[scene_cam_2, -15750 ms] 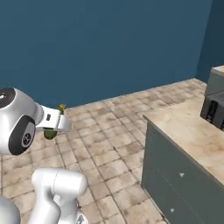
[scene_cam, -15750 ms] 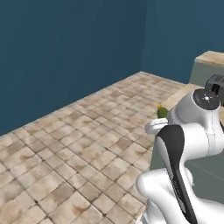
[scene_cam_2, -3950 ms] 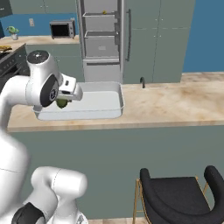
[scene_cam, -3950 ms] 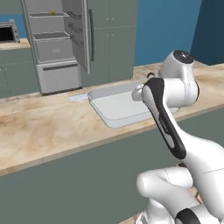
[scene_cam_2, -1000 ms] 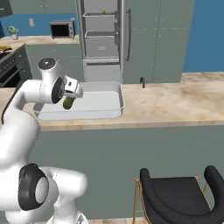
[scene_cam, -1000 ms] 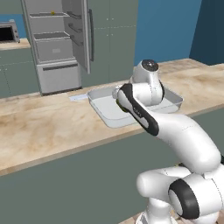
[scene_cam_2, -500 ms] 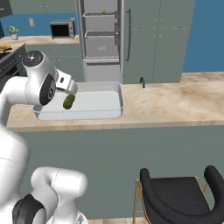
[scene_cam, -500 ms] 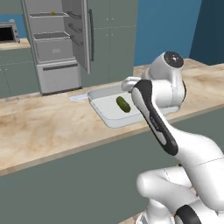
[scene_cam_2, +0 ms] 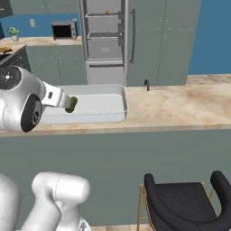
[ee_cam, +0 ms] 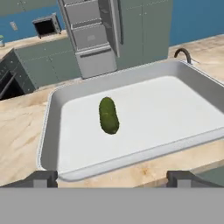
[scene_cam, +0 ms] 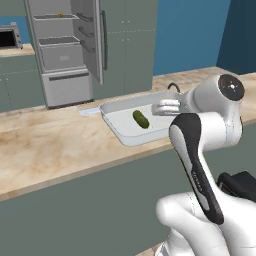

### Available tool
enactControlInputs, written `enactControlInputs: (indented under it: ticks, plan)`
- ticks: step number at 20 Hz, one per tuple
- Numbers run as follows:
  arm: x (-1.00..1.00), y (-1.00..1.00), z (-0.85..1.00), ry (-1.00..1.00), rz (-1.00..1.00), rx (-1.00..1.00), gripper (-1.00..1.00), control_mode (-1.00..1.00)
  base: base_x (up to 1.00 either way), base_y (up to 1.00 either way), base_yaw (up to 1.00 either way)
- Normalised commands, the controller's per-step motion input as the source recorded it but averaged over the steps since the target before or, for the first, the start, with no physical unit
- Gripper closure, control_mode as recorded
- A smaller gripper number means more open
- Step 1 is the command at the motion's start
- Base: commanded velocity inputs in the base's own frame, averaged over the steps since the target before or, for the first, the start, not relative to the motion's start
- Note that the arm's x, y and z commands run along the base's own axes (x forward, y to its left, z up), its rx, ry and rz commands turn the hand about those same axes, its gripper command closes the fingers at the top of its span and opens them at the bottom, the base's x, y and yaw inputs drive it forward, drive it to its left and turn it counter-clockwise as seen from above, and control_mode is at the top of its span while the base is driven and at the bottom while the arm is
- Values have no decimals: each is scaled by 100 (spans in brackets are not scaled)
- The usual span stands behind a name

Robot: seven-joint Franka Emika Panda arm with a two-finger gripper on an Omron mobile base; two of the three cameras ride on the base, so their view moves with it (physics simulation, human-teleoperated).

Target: Place the cold items (lemon and cucumber) from the fridge in one tupperware on the dining counter. Place the warm items (kebab skewer and hot dog) in the stove area in another tupperware.

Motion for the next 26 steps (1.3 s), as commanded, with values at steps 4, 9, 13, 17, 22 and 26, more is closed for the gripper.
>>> enactControlInputs:
  ticks: [4,9,13,17,22,26]
  plan:
    - [-83,0,-8,-19,0,0,-100,-100,0,0,0]
    - [-42,0,40,-64,0,5,-100,-100,0,0,0]
    - [-29,0,71,-19,0,0,-100,-100,0,0,0]
    - [-33,1,21,26,0,-16,-100,-100,0,0,0]
    - [-25,0,-15,9,0,-5,-100,100,-27,-13,0]
    - [0,0,0,0,0,0,-100,100,-58,-78,-12]
